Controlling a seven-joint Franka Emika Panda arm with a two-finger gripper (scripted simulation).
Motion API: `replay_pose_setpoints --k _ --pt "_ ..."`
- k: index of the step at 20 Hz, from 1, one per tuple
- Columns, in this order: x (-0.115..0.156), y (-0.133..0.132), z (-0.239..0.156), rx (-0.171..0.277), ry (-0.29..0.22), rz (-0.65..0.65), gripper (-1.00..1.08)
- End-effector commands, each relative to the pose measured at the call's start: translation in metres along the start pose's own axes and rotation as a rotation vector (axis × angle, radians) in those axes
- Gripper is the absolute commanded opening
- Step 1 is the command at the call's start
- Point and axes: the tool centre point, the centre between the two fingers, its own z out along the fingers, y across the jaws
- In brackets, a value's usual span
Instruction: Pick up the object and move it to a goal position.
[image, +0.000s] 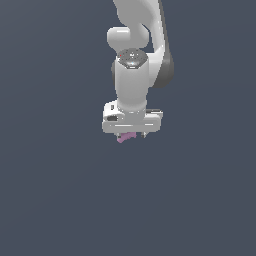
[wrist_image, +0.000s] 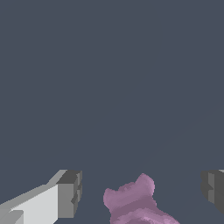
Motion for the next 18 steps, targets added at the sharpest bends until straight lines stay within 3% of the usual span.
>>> replay_pose_setpoints --k 1,18 --pt "0.0 0.0 0.0 0.0 0.0 0.0 1.0" --pt "-0.0022 0.0035 -0.0063 0.021 -0.004 0.058 1.0"
